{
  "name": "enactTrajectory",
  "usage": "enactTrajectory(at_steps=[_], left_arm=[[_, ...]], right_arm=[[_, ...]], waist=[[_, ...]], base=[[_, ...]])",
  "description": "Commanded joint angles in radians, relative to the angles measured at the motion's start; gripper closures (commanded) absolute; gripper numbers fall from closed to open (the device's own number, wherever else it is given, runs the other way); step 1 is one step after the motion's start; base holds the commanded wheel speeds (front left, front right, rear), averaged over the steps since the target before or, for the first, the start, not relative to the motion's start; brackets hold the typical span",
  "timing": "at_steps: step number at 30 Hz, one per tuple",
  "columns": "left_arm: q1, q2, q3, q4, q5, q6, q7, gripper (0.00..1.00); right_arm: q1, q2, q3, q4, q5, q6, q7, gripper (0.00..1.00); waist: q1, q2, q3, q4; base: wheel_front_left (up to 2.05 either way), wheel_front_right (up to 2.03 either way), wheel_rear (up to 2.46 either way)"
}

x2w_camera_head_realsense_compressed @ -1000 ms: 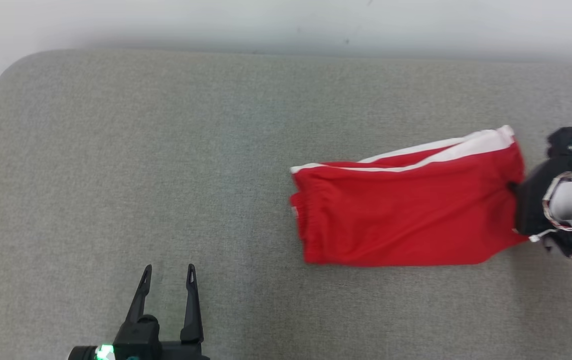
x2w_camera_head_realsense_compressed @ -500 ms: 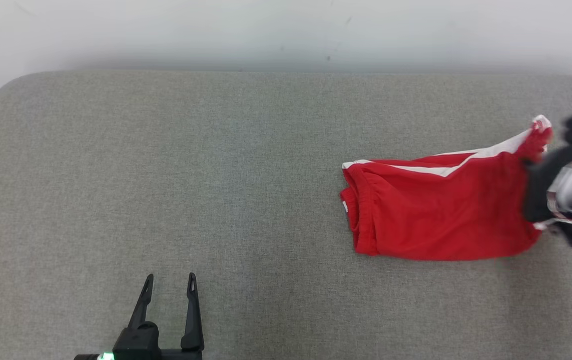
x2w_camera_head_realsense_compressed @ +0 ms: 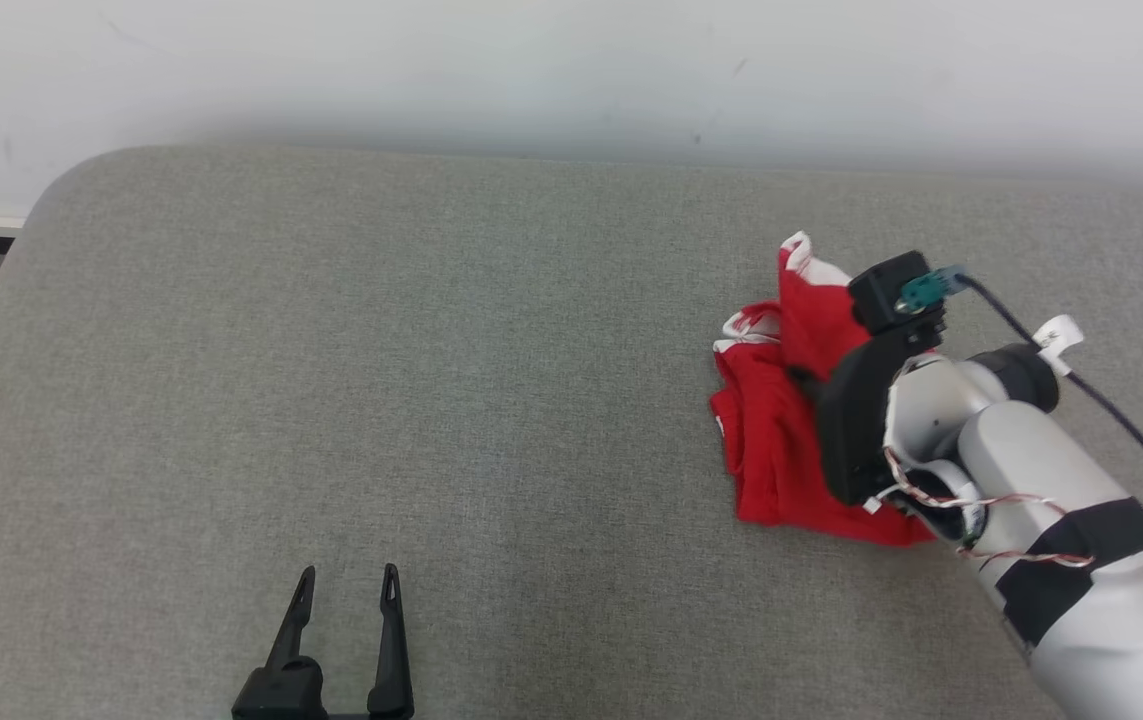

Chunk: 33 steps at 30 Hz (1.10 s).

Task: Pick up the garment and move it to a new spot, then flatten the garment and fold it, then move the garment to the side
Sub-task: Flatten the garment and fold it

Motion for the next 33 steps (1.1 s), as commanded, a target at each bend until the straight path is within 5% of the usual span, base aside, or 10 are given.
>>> enactTrajectory(at_steps=[1, 8, 9, 10, 11, 20, 25, 33], left_arm=[[0.008, 0.0, 0.001, 0.001, -0.003, 0.001, -0.003, 0.0], [0.007, -0.003, 0.0, 0.011, -0.006, -0.003, -0.003, 0.0], [0.008, -0.003, 0.001, 0.013, -0.007, -0.003, -0.003, 0.0], [0.011, -0.003, 0.002, 0.014, -0.008, -0.004, -0.003, 0.0], [0.014, -0.003, 0.002, 0.015, -0.008, -0.004, -0.003, 0.0], [0.018, -0.004, 0.009, 0.013, -0.007, -0.006, -0.003, 0.0], [0.001, -0.005, 0.006, 0.01, -0.007, -0.008, -0.003, 0.0], [-0.019, -0.006, -0.005, -0.002, -0.004, -0.012, -0.003, 0.0]], right_arm=[[0.019, 0.015, -0.003, -0.01, -0.013, -0.003, 0.01, 1.0], [0.091, 0.063, -0.028, -0.07, -0.066, -0.003, 0.099, 1.0], [0.105, 0.071, -0.026, -0.079, -0.064, -0.003, 0.109, 0.87], [0.12, 0.079, -0.025, -0.094, -0.05, -0.003, 0.12, 0.58], [0.129, 0.087, -0.033, -0.115, -0.033, -0.003, 0.122, 0.0], [0.207, 0.046, -0.161, -0.355, 0.085, -0.003, 0.125, 0.0], [0.227, 0.004, -0.318, -0.358, -0.042, -0.003, 0.007, 0.0], [0.299, 0.002, -0.389, -0.253, -0.207, -0.003, -0.183, 0.0]], waist=[[0.0, 0.0, -0.003, 0.004], [0.0, 0.0, -0.01, 0.007], [0.0, 0.0, -0.012, 0.005], [0.0, 0.0, -0.015, 0.003], [0.0, 0.0, -0.018, 0.0], [0.0, 0.0, -0.028, -0.031], [0.0, 0.0, -0.017, -0.037], [0.0, 0.0, -0.002, -0.022]], base=[[0.0, 0.0, 0.0], [0.0, 0.0, 0.0], [0.0, 0.0, 0.0], [0.0, 0.0, 0.0], [0.0, 0.0, 0.0], [0.0, 0.0, 0.0], [0.0, 0.0, 0.0], [0.0, 0.0, 0.0]])
